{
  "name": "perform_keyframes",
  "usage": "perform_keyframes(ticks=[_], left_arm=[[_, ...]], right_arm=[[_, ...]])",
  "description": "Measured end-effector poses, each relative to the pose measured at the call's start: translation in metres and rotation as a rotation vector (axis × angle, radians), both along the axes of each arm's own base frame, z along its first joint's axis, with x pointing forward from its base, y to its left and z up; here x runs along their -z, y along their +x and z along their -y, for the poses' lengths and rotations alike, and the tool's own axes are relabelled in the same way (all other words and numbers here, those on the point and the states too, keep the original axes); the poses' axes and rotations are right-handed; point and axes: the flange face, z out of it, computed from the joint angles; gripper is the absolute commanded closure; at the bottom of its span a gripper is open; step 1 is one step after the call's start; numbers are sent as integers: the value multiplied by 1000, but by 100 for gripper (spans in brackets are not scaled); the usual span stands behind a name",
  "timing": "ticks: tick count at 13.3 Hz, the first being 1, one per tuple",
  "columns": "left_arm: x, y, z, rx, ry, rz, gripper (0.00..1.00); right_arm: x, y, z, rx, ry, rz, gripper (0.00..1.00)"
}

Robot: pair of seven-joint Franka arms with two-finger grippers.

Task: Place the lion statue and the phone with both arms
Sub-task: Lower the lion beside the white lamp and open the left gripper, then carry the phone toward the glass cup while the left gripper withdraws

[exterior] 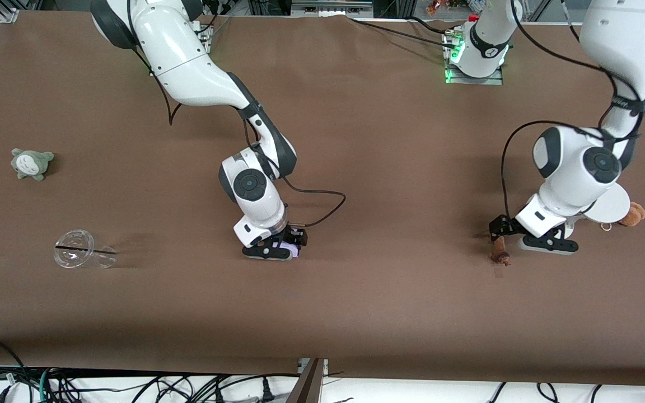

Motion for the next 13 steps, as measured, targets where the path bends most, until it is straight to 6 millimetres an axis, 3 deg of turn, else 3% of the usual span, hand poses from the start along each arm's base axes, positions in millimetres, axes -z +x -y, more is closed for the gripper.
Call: perform_keyframes(ticks=[3,5,9,11,13], left_arm=[[-90,-7,-2,3,29,-76,0],[-154,-14,-4,-1,45,-125,0],[-260,-30,-12,-18,58,-194,0],[-294,-34,-15,-26,58,-201,0],[-313,-38,-19,-35,58,-205,0]], right_arm=[[-8,9,14,-16,-60,-39,61],[-28,30,43,-54,-111,-75,61],[-68,76,150,-137,-151,-109,61],[-72,86,197,-166,-173,-155,61],[-67,92,247,-196,-200,-192,61]])
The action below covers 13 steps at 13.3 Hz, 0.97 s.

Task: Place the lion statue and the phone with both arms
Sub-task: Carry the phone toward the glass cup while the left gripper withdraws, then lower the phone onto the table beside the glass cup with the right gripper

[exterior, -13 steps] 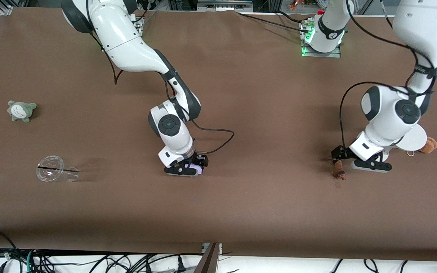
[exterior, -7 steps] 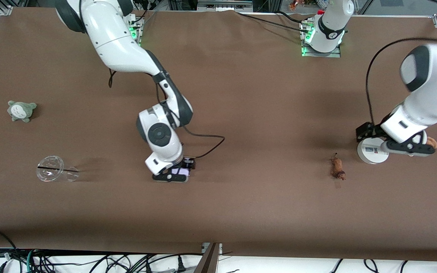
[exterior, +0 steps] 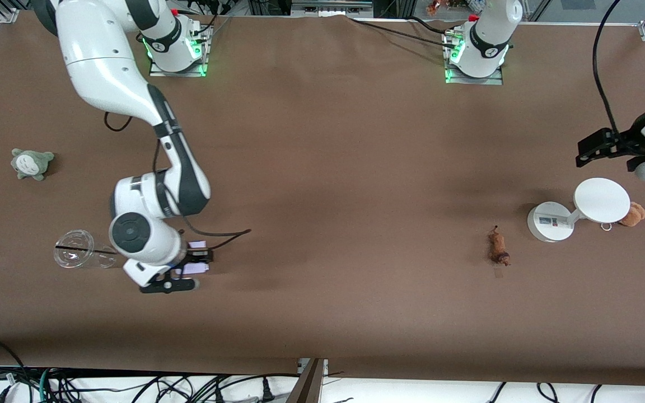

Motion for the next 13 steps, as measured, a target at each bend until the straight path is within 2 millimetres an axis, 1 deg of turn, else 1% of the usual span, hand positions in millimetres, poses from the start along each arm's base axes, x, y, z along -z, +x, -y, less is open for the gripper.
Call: perform_keyframes(ticks=[2,3,4,5,8,10,13], left_arm=[[-1,0,-7,-13,0,-5,0],[1,1,-9,-25,-1,-9,0],[2,2,-10,-41,-1,-11,0],[3,2,-8,-55,0,-11,0],[-3,2,-2,-62,-2,1,0],[-10,2,-2,-63,-2,15,0],[-11,2,-3,-64,-2,19,0]], right_arm=[[8,5,53,-29,-8,-26,61],[12,5,74,-36,-8,-37,61],[16,5,90,-35,-8,-45,61],[17,5,99,-34,-7,-48,61],[21,4,98,-36,-4,-48,61],[24,3,98,-36,-3,-45,61],[38,-3,101,-33,-3,-39,61]])
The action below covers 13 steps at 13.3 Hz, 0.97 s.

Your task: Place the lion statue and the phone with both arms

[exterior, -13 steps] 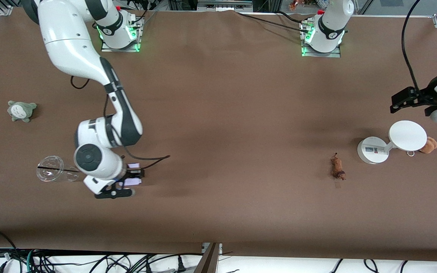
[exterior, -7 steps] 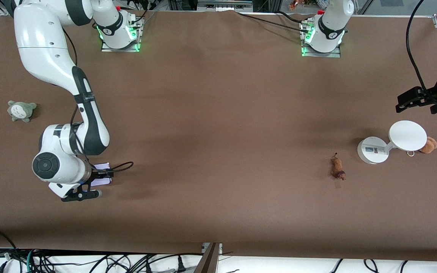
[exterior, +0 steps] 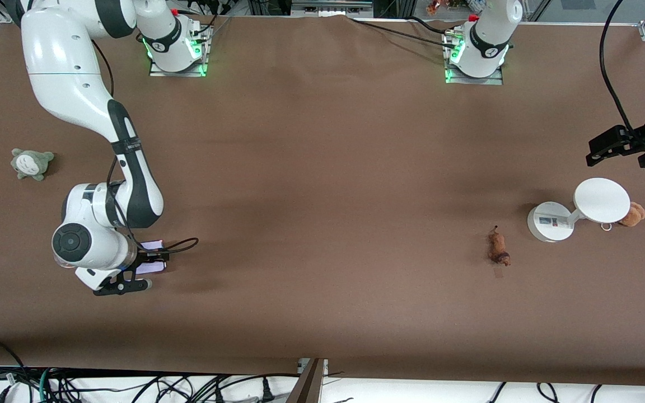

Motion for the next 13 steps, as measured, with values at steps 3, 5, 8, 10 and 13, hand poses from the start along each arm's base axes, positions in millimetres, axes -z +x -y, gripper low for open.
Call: perform_keyframes(ticks=[3,5,8,10,13], left_arm=[[1,0,1,1,0,-2,0],[3,1,2,4,-1,-5,0],[4,2,2,4,-1,-7,0],[4,2,2,4,-1,-7,0],[4,2,2,4,-1,-6,0]], right_arm=[[8,-3,3,3,0,1,60],[13,-4,6,6,0,7,52],[16,-5,10,11,2,19,0],[15,-4,11,10,3,29,0],[-23,5,4,1,10,75,0]])
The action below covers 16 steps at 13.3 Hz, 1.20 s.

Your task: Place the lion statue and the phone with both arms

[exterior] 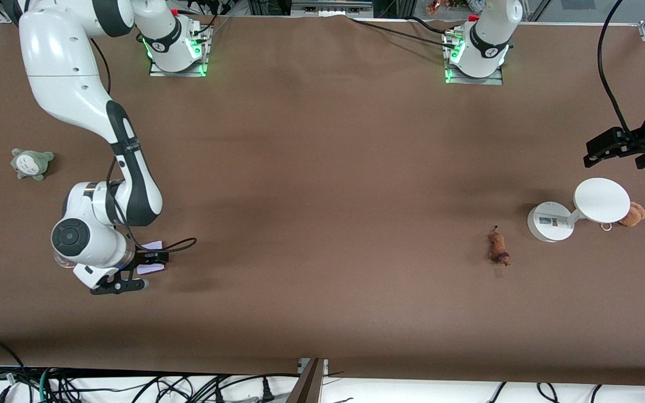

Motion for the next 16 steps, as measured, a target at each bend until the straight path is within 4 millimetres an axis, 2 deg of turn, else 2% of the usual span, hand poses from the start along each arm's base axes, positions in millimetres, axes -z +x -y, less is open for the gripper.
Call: perform_keyframes(ticks=[1,3,5,7,11,16], left_arm=[[0,0,0,0,0,0,0],[0,0,0,0,0,0,0],[0,0,0,0,0,1,0],[0,0,0,0,0,1,0],[0,0,0,0,0,1,0],[0,0,0,0,0,1,0]], right_arm=[[-26,1,-2,-1,3,4,0],[-93,-5,-7,-1,12,-10,0],[-155,-21,-18,-12,22,-34,0],[-202,-39,-25,-19,27,-61,0],[-278,-77,-21,-12,42,-111,0],[-340,-116,-14,-8,50,-141,0]])
